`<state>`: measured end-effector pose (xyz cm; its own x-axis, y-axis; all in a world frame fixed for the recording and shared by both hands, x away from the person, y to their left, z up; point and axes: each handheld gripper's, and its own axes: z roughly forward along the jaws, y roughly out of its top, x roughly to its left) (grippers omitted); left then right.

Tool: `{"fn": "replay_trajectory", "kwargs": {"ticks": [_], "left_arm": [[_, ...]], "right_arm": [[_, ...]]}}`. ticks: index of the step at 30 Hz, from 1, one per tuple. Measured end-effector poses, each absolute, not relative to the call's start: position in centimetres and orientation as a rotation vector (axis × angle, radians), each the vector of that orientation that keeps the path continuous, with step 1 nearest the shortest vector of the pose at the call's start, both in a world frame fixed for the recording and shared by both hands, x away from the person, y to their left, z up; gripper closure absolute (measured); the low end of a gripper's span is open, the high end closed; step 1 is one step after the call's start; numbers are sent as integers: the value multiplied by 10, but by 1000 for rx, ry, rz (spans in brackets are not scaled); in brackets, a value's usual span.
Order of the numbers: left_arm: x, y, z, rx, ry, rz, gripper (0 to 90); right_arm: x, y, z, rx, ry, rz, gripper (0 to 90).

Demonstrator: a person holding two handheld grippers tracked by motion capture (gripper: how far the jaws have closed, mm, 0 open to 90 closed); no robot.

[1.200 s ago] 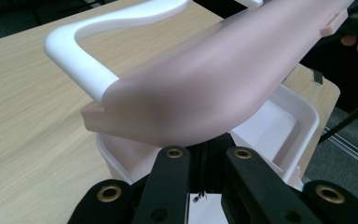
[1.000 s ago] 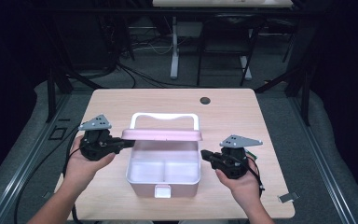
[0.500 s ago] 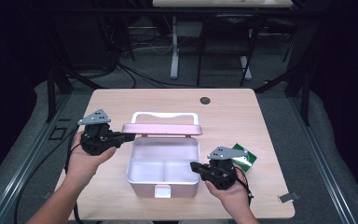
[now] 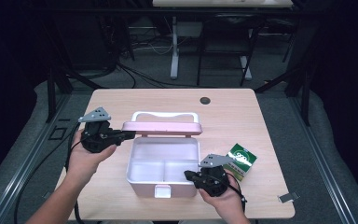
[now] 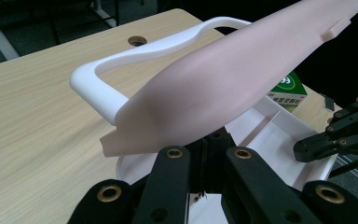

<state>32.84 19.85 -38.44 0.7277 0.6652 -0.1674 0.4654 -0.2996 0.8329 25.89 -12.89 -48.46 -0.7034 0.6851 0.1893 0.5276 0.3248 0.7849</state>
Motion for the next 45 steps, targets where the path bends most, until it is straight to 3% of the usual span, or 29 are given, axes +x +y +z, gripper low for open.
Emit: {"fn": "replay_trajectory", "kwargs": {"ticks": [19,45], "left_arm": [[341,192,-376,1934,888,274,899],[361,184,-361,2055,988,359,897]], "right_arm": [[253,-134,-487,1111,2407,1346,900],[254,-136,-486,1112,2426,1344,900]]}}
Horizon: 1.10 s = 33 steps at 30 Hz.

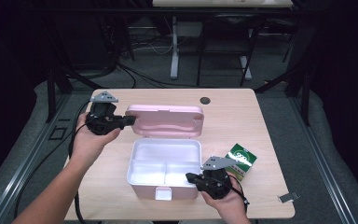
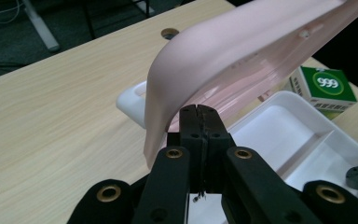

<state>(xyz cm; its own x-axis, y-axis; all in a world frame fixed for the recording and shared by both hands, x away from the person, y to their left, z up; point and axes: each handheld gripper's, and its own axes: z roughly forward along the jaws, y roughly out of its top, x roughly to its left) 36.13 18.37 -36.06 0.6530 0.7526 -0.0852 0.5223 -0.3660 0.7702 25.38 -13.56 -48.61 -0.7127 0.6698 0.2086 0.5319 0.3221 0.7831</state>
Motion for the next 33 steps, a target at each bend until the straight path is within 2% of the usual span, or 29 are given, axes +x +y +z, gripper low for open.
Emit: {"fn": "replay_trajectory", "kwargs": {"ticks": [22,28,33], "left_arm": [[391,172,-375,2337,1129,309,859],[394,173,-380,2366,1151,278,806],[397,178,-383,2378,1178,269,707]], "right_arm": [[254,-137,-486,1111,2425,1347,900],[254,-137,-486,1110,2425,1348,900],[254,-137,-486,1108,2428,1345,900]]}}
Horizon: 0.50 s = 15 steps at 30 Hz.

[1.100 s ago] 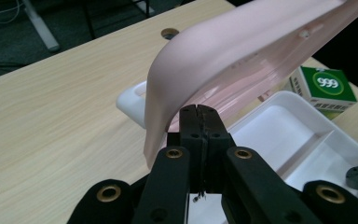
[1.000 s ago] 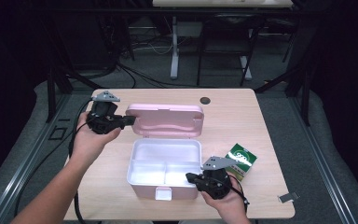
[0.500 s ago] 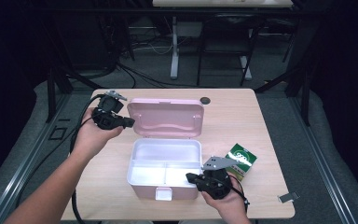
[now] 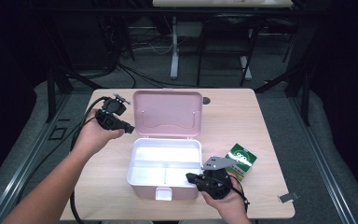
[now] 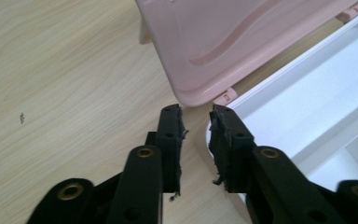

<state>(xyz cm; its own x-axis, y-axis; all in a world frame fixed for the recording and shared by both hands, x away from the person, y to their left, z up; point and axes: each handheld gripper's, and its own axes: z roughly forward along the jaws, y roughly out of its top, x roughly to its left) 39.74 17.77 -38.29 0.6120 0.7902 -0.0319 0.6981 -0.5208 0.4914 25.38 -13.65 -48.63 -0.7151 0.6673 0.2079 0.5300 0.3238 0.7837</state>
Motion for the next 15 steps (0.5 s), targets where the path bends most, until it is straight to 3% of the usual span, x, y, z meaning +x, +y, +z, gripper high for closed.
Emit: {"fn": "replay_trajectory", "kwargs": {"ticks": [8,15], "left_arm": [[398,184,-388,2451,1187,238,634],[394,187,-391,2578,1088,225,614]], "right_arm": [[254,-137,-486,1109,2418,1340,900],[254,-137,-486,1106,2428,1347,900]]}}
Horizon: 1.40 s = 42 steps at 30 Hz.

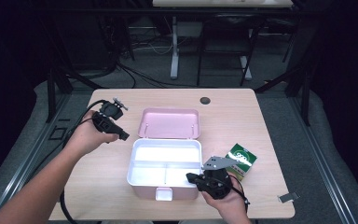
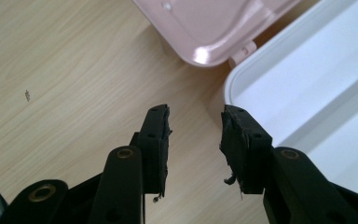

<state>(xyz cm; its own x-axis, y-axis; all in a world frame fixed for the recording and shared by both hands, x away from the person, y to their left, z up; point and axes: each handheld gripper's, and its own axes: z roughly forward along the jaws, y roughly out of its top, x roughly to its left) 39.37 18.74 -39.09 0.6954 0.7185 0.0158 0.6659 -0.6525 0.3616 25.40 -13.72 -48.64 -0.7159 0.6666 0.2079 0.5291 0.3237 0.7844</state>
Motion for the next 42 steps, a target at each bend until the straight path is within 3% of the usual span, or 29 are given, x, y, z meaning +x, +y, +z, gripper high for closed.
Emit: {"fn": "replay_trajectory", "kwargs": {"ticks": [8,12,20,29,42], "left_arm": [[381,191,-394,2690,947,179,610],[379,193,-394,2739,887,170,649],[375,184,-394,2860,613,180,655],[373,170,-394,2953,367,98,663],[363,140,-391,2989,218,129,662]], "right_arm": [[254,-137,-486,1108,2423,1345,900],[253,-137,-486,1105,2424,1346,900],[254,-137,-486,1103,2424,1341,900],[255,-137,-485,1109,2436,1339,900],[254,-136,-483,1097,2443,1341,849]]}}
